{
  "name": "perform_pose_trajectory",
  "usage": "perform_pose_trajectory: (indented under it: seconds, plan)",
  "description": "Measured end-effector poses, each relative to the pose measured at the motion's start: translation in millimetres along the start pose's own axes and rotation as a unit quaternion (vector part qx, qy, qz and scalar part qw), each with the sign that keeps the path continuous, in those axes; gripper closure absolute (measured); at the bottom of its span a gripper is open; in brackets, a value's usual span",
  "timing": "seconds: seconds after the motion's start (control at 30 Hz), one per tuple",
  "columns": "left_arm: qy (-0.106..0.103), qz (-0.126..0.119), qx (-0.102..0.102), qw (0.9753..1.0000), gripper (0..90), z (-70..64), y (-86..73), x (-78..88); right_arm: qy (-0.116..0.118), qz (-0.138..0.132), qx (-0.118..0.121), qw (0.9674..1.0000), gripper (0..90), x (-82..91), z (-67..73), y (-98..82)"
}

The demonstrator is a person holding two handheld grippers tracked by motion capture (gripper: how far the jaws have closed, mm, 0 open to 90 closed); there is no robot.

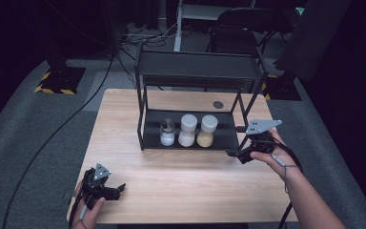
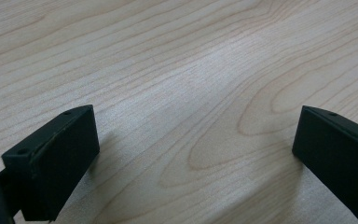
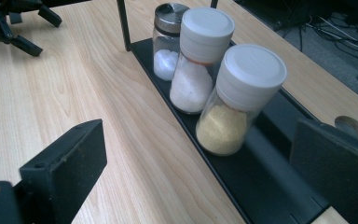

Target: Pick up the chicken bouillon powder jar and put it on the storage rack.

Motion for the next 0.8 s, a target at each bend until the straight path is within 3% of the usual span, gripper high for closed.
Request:
perform_pose_trajectory:
  seconds: [0.27,0.6,0.8]
  plan:
    - [0.0,0.0,0.0,1.0,0.3,0.0,0.0,0.0,-0.018,-0.002,-0.012,0.9998,3.6,3.3,4.4,-15.7]
    - [0.0,0.0,0.0,1.0,0.3,0.0,0.0,0.0,-0.021,-0.001,-0.003,0.9998,3.6,5.1,6.3,-33.0]
    - [0.0,0.0,0.0,1.0,0.4,0.0,0.0,0.0,-0.024,-0.002,-0.012,0.9996,3.4,0.4,9.0,-47.3]
Point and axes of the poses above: each handheld gripper's, and its own axes: x roughly backward along the jaws, y roughly out of its top, z roughly to its left, the point moved 7 cm from there along -x, roughly forward along the jaws, and after that the axes turned 6 degrees about -z, right-handed, at the moved point
